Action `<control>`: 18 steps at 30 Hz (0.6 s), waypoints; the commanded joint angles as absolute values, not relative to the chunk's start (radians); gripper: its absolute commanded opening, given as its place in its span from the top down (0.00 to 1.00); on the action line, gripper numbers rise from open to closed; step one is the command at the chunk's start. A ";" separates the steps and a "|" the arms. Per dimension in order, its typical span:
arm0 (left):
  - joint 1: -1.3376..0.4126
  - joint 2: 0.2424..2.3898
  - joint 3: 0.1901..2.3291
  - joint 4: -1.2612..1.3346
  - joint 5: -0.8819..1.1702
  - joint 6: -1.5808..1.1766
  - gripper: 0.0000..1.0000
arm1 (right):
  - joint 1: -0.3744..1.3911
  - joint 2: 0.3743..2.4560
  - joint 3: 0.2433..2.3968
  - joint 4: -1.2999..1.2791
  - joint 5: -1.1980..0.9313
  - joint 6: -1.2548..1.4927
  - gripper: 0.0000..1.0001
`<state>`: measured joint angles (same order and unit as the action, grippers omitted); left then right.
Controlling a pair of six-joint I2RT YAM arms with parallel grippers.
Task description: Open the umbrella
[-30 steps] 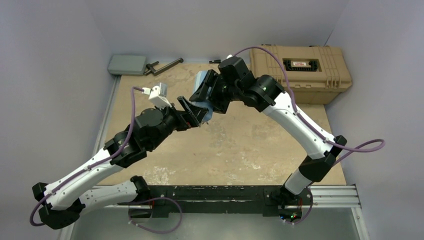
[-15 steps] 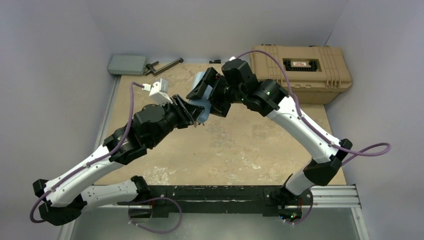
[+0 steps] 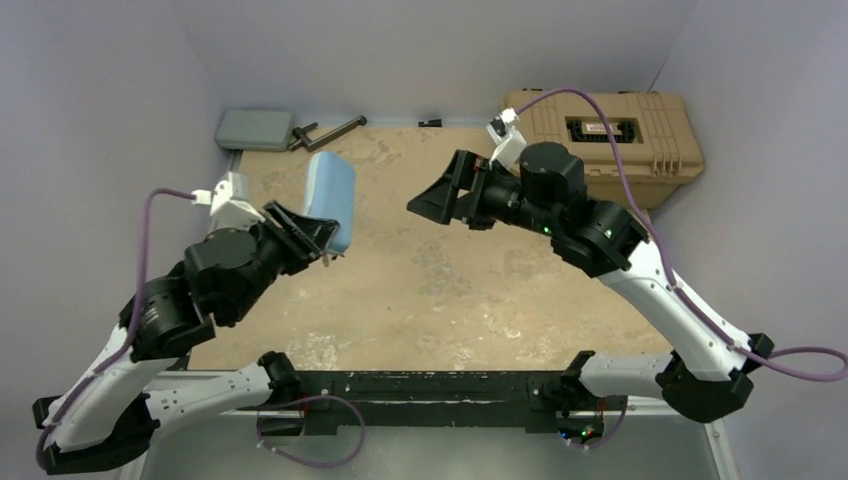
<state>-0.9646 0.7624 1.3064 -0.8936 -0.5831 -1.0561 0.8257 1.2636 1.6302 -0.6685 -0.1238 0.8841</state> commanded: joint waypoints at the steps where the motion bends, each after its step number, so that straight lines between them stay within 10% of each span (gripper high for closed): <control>1: -0.962 0.717 1.407 -0.933 -0.682 -1.084 1.00 | 0.827 1.088 1.432 -0.363 -0.154 0.643 0.04; 18: -0.961 0.914 1.722 -1.197 -0.569 -0.910 1.00 | 0.827 0.962 1.229 -0.270 -0.120 0.513 0.02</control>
<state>-0.9634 0.8696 1.6825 -1.2083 -0.6071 -1.0008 0.8261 1.0000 1.2747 -0.3061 -0.1234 0.5713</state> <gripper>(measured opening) 0.414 0.982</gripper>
